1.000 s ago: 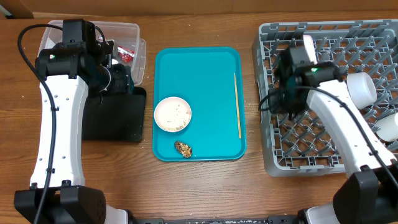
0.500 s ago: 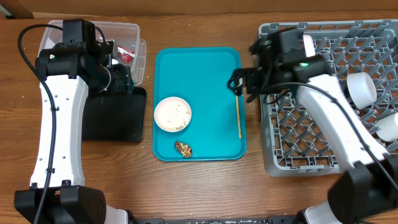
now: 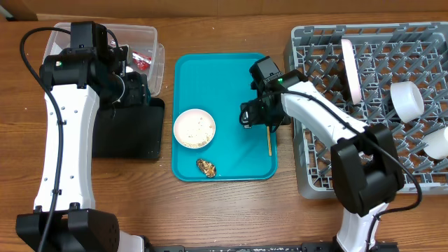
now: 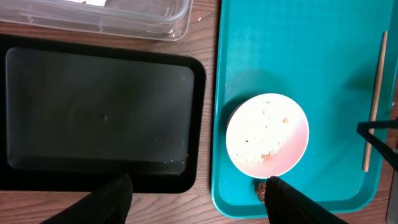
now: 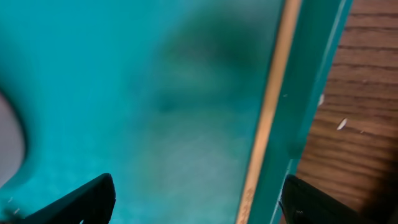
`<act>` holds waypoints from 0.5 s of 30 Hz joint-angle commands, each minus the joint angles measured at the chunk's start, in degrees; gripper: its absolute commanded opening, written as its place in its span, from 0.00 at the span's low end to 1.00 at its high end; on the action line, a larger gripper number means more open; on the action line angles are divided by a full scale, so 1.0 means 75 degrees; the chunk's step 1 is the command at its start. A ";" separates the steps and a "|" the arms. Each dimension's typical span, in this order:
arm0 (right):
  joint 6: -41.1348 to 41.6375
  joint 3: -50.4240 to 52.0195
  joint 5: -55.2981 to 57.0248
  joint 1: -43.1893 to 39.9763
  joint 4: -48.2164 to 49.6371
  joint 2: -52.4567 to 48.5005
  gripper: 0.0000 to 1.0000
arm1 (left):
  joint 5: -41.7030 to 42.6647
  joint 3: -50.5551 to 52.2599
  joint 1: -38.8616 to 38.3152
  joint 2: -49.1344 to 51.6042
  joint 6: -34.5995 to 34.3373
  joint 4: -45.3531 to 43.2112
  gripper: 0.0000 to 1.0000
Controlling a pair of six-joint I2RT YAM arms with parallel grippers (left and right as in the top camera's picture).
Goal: Sort waste into correct bins and load items into the dishwasher
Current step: 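Return the right gripper to the tray and grasp the second chopstick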
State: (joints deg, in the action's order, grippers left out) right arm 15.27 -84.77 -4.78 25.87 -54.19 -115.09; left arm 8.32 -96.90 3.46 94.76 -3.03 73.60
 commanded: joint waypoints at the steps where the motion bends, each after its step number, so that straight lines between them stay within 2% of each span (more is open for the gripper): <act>1: 0.0181 -0.0134 0.0227 -0.0020 0.0067 -0.0251 0.87 | 0.0035 -0.0099 -0.0020 -0.0050 0.0032 -0.0015 0.71; 9: 0.0353 -0.0076 -0.0061 -0.0020 0.0055 -0.0662 0.87 | 0.0035 -0.0099 -0.0020 -0.0050 0.0032 -0.0015 0.71; 15: 0.0376 -0.0041 -0.0061 -0.0020 -0.0085 -0.0662 0.81 | 0.0038 -0.0099 -0.0023 -0.0050 0.0032 -0.0017 0.70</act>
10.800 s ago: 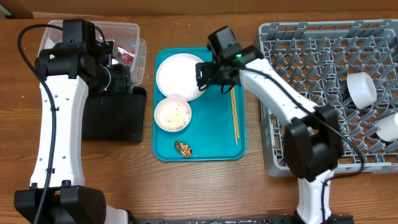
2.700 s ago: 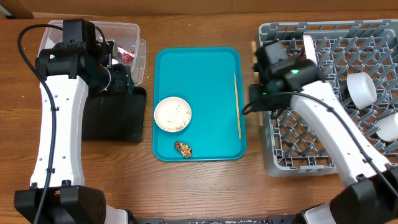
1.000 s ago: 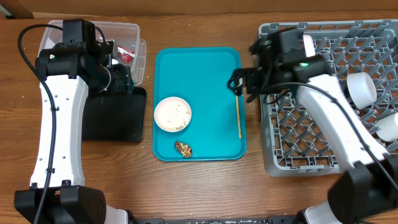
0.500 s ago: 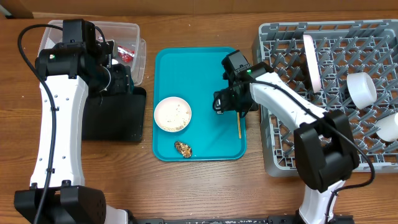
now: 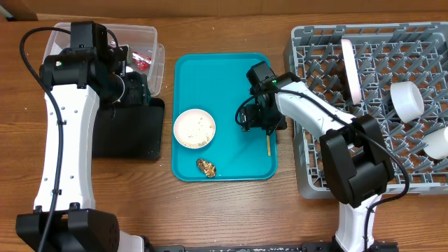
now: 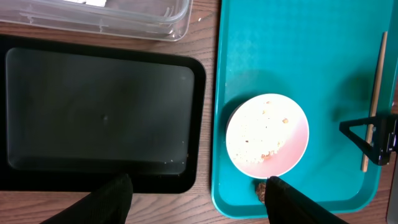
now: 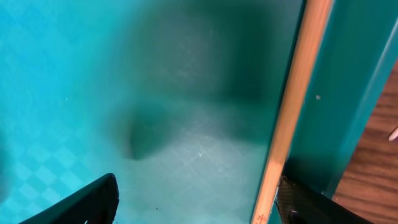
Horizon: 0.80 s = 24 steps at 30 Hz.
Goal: Sort waste into correct bins and load items into the dishwasher
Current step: 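Return the right gripper to the tray and grasp the second chopstick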
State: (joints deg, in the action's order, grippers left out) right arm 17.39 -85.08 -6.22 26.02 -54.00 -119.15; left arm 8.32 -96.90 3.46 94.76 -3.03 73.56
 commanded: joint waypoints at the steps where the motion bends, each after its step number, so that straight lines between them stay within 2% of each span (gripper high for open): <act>1: 0.0090 0.0000 0.0131 -0.0041 -0.0128 -0.0119 0.77 | 0.0035 -0.0099 -0.0020 -0.0050 0.0032 -0.0012 0.71; 3: 0.0090 0.0000 0.0131 -0.0038 -0.0192 -0.0119 0.62 | 0.0035 -0.0099 -0.0020 -0.0050 0.0032 -0.0009 0.71; 8: 0.0093 0.0000 0.0134 -0.0038 -0.0385 -0.0119 0.38 | 0.0038 -0.0099 -0.0020 -0.0050 0.0032 -0.0006 0.71; 11: 0.0096 0.0000 0.0134 -0.0038 -0.0475 -0.0119 0.30 | 0.0038 -0.0099 -0.0020 -0.0050 0.0032 -0.0006 0.71; 14: 0.0093 0.0000 0.0134 -0.0038 -0.0560 -0.0119 0.18 | 0.0038 -0.0099 -0.0020 -0.0050 0.0032 -0.0006 0.70; 24: 0.0140 0.0000 0.0131 -0.0038 -0.0670 -0.0119 0.08 | 0.0038 -0.0099 -0.0023 -0.0050 0.0032 0.0000 0.70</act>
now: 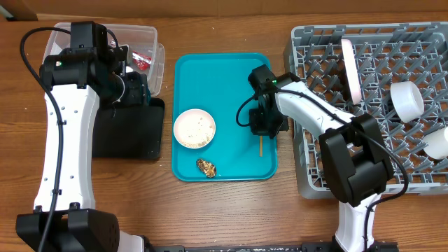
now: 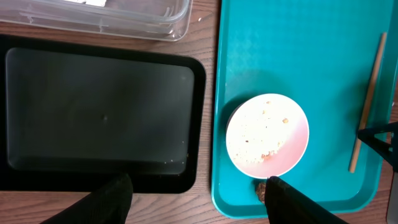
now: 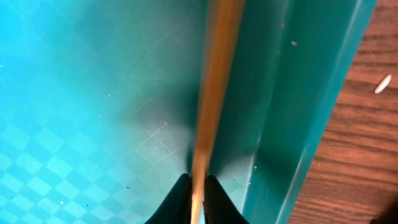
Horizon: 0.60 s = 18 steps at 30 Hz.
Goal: Sort waste into correct bins and load items into the dishwasher
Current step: 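Return the right gripper to the tray and grasp the second chopstick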
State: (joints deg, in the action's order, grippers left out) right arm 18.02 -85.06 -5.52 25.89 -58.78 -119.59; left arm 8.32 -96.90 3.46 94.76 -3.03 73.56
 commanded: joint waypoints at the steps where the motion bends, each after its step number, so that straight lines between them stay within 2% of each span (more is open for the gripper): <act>1: 0.0090 -0.0003 0.0035 -0.0020 -0.0044 -0.0061 0.08 | 0.0038 -0.0099 -0.0020 -0.0050 0.0032 0.0000 0.70; 4: 0.0152 -0.0003 -0.0137 -0.0020 -0.0064 -0.0061 0.07 | 0.0038 -0.0099 -0.0020 -0.0050 0.0032 0.0006 0.70; 5: 0.0152 -0.0003 -0.0236 -0.0020 -0.0047 -0.0061 0.04 | 0.0038 -0.0099 -0.0020 -0.0050 0.0032 0.0009 0.70; 14: 0.0149 -0.0079 -0.0300 -0.0032 -0.0149 0.0032 0.06 | 0.0038 -0.0099 -0.0020 -0.0050 0.0032 0.0009 0.71; 16: 0.0149 -0.0076 -0.0300 -0.0032 -0.0149 0.0029 0.33 | 0.0038 -0.0099 -0.0023 -0.0050 0.0032 0.0006 0.71; 17: 0.0149 -0.0070 -0.0297 -0.0032 -0.0146 0.0026 0.43 | 0.0041 -0.0099 -0.0023 -0.0050 0.0032 0.0006 0.71; 18: 0.0149 -0.0070 -0.0289 -0.0032 -0.0140 0.0026 0.43 | 0.0041 -0.0099 -0.0023 -0.0050 0.0029 0.0009 0.70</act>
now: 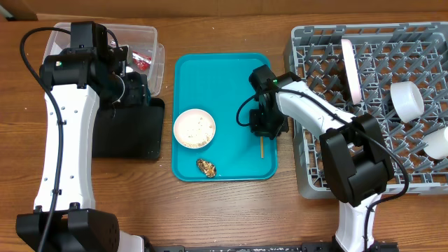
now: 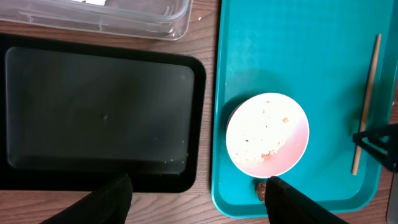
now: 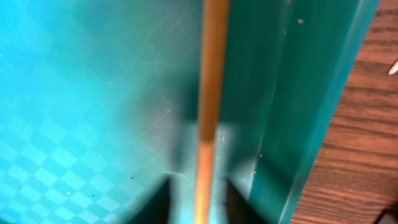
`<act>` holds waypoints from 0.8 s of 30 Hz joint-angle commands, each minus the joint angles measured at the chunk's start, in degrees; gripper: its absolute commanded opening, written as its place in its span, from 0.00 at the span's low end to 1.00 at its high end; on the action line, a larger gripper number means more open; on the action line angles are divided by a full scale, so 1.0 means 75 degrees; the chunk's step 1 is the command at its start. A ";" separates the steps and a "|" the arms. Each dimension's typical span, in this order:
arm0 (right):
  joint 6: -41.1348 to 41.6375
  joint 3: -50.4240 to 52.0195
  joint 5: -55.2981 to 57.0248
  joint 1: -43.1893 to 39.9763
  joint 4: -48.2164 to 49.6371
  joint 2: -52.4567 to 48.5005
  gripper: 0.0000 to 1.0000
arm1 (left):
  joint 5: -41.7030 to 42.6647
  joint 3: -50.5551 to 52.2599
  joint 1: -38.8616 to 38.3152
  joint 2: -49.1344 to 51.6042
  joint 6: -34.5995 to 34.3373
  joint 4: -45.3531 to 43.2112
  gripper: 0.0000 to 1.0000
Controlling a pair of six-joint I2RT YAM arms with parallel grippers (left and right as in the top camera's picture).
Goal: Sort waste into correct bins and load items into the dishwasher
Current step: 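Return the right gripper to the tray and grasp the second chopstick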
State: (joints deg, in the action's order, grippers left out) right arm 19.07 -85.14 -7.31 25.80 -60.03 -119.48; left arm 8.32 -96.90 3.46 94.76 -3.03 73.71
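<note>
A wooden chopstick (image 3: 211,93) lies along the right side of the teal tray (image 1: 217,77), just inside its rim. My right gripper (image 3: 202,193) is down over the stick's lower part, its blurred fingers standing slightly apart on either side of it. In the overhead view that gripper (image 1: 264,129) covers the middle of the chopstick (image 1: 262,148). A pale bowl with crumbs (image 1: 194,129) and a brown food scrap (image 1: 206,166) are on the tray's left part. My left gripper (image 2: 199,205) hangs open above the black bin (image 2: 99,106), holding nothing.
A clear container (image 1: 143,38) with red waste stands at the back left. The grey dish rack (image 1: 378,105) on the right holds a plate (image 1: 350,70) and two white cups (image 1: 407,99). The tray's right rim lies close to the rack.
The right fingers, then pinched together on the chopstick, now stand a little apart beside it. The chopstick has shifted slightly on the tray. The left arm has not moved.
The right gripper was wide open low over the tray with the chopstick against the right rim. It stayed open closer to the stick. Then it was shut on the stick, which had turned off the rim. Now the fingers stand slightly apart.
</note>
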 commanded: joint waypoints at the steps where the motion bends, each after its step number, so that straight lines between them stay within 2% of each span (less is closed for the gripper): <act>1: 0.0009 -0.0058 -0.0038 -0.0017 0.0044 0.0012 0.43 | 0.0041 -0.0099 -0.0020 -0.0050 0.0029 -0.0012 0.70; 6: 0.0012 0.0055 -0.0035 0.0017 0.0318 -0.0017 0.43 | 0.0038 -0.0099 -0.0020 -0.0050 0.0032 -0.0009 0.70; 11: 0.0099 0.0804 -0.0035 0.0017 0.0968 -0.0023 0.43 | 0.0038 -0.0099 -0.0020 -0.0050 0.0032 -0.0012 0.71; 13: 0.0099 0.1081 -0.0032 0.0017 0.1113 -0.0023 0.39 | 0.0038 -0.0099 -0.0020 -0.0050 0.0032 -0.0017 0.71; 16: 0.0332 0.1163 0.0274 0.0017 0.1046 -0.0023 0.25 | 0.0038 -0.0099 -0.0023 -0.0050 0.0032 -0.0015 0.71; 22: 0.0868 0.1163 0.0635 0.0017 0.0729 -0.0023 0.19 | 0.0041 -0.0099 -0.0020 -0.0050 0.0032 -0.0006 0.70; 24: 0.0866 0.1163 0.0635 0.0017 0.0656 -0.0023 0.13 | 0.0038 -0.0099 -0.0023 -0.0050 0.0032 -0.0006 0.70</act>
State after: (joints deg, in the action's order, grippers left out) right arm 23.81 -79.35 -4.84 25.89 -54.22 -116.97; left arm 8.32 -96.90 3.46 94.76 -3.03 73.73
